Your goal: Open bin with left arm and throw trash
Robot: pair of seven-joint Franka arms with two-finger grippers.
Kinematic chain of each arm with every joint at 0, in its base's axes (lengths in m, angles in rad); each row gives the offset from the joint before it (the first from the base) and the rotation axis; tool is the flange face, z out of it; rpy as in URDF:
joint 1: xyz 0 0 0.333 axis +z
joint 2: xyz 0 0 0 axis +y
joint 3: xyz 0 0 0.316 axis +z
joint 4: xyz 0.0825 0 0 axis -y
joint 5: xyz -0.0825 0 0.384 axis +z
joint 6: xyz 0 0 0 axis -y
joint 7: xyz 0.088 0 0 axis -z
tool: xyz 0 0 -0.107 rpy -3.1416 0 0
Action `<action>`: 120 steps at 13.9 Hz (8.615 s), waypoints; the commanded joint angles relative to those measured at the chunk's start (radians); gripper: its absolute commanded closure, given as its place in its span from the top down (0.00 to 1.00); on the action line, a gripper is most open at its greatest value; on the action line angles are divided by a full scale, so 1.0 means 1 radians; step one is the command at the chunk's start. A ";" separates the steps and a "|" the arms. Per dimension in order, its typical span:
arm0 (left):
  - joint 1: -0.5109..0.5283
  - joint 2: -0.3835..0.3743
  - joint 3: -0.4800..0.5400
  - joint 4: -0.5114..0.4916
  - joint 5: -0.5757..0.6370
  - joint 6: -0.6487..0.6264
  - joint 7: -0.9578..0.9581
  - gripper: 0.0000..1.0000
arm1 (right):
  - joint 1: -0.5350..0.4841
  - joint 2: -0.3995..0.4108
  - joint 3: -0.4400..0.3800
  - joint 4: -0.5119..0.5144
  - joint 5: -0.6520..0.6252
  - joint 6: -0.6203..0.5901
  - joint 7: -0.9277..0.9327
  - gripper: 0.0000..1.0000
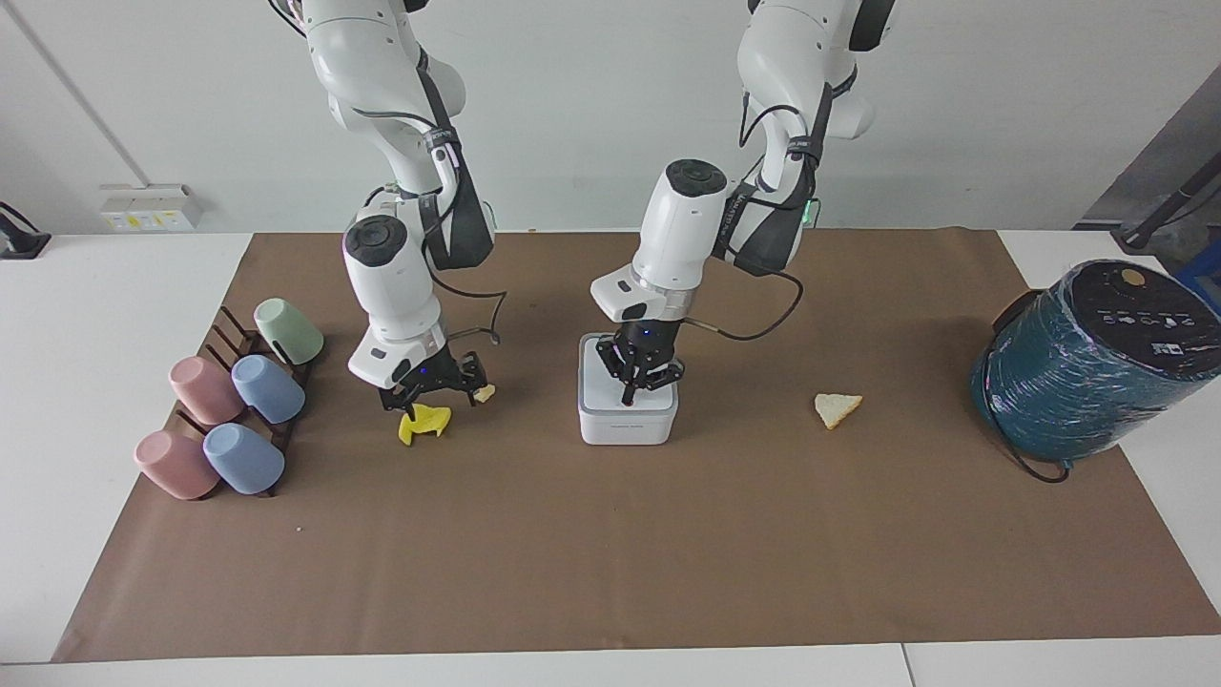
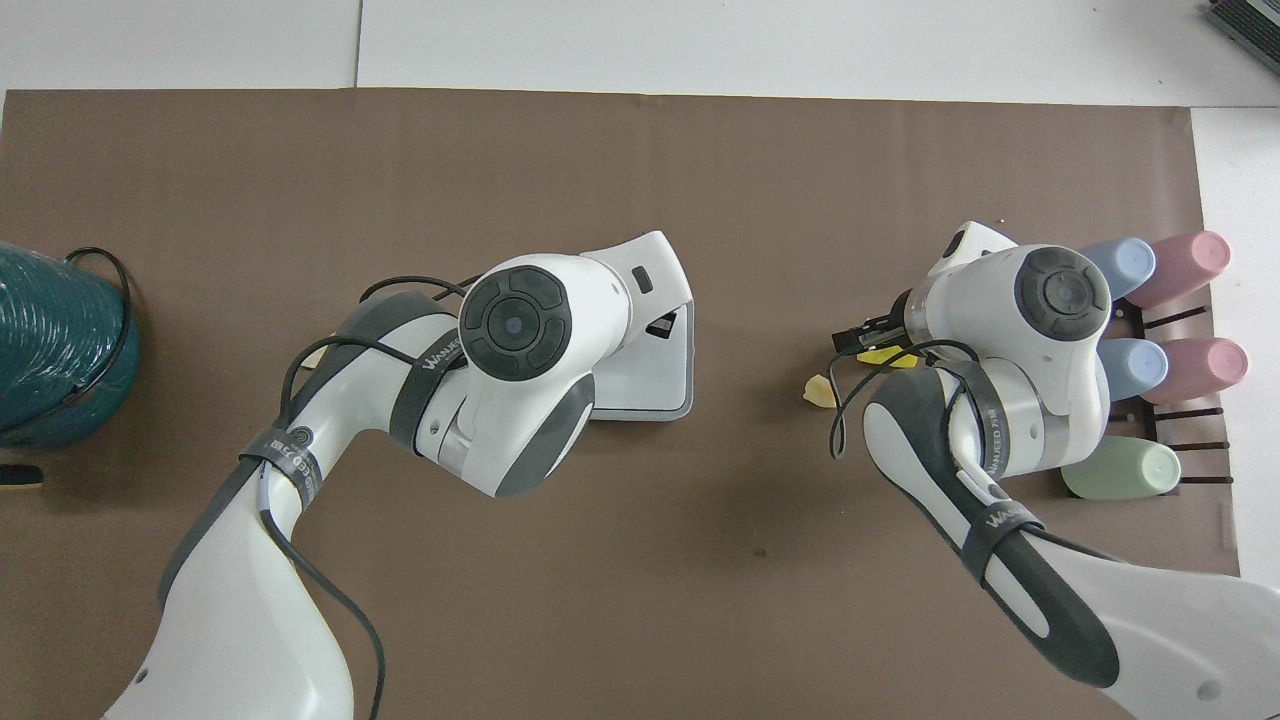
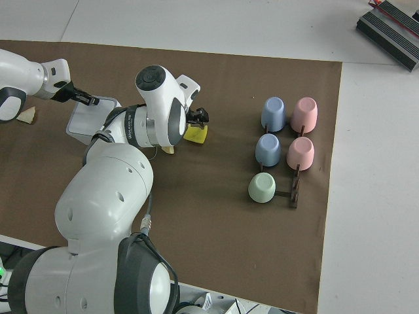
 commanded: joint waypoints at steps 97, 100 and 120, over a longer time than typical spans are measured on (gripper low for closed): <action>0.306 -0.439 0.040 -0.164 -0.104 -0.490 0.491 1.00 | 0.015 -0.065 0.092 0.002 0.186 -0.068 -0.207 0.00; 0.426 -0.461 0.041 -0.161 -0.104 -0.567 0.486 1.00 | 0.015 -0.068 0.099 0.147 0.203 -0.185 0.012 0.00; 0.495 -0.410 0.032 0.099 0.017 -0.815 0.287 1.00 | 0.271 0.072 0.123 0.255 0.405 0.060 0.522 0.62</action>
